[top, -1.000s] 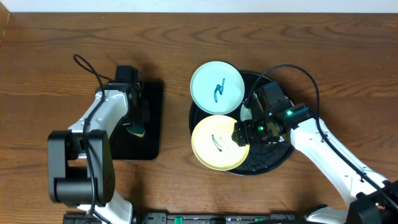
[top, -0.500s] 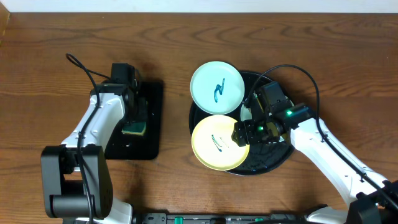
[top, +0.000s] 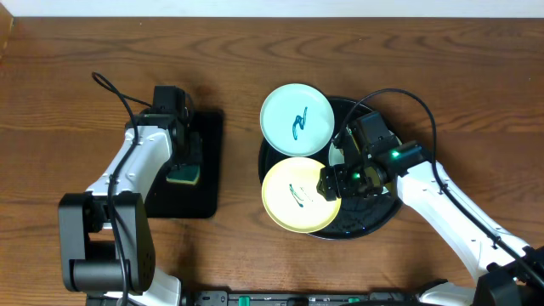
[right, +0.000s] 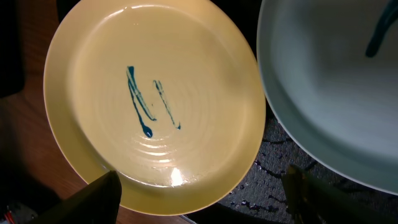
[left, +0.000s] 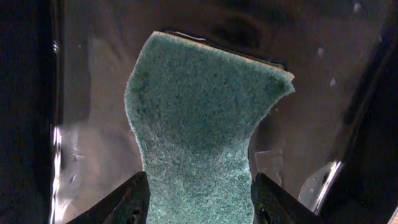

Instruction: Clean dirty plates on tray and stack at the side

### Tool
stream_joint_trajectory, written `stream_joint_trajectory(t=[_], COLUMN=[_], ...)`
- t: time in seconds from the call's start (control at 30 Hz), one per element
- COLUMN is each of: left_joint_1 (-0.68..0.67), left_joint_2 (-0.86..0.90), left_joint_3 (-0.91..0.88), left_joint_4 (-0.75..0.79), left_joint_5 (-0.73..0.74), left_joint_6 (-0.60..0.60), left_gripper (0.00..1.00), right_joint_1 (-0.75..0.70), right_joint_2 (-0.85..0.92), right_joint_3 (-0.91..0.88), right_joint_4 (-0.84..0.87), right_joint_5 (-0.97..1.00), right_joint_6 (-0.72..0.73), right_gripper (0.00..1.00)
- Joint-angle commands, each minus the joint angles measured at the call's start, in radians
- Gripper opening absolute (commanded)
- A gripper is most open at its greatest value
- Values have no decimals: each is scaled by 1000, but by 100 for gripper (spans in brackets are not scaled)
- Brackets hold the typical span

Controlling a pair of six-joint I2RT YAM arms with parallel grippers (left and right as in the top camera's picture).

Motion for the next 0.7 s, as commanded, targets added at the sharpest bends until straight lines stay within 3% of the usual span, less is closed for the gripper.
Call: stream_joint_trajectory(t=[0.0,0.67], left_joint_1=[0,0], left_joint_2=[12,14], left_joint_3=[-13,-25], left_joint_4=[2,3], left_joint_5=[-47,-61], left_joint_6=[2,2], left_gripper=[54,52], right_joint_1=[11,11], right_joint_2=[5,5], right_joint_3=[19,19], right_joint_4=[-2,-3], right_joint_5=[11,10], right_joint_6=[16,16], right_gripper=[82,83])
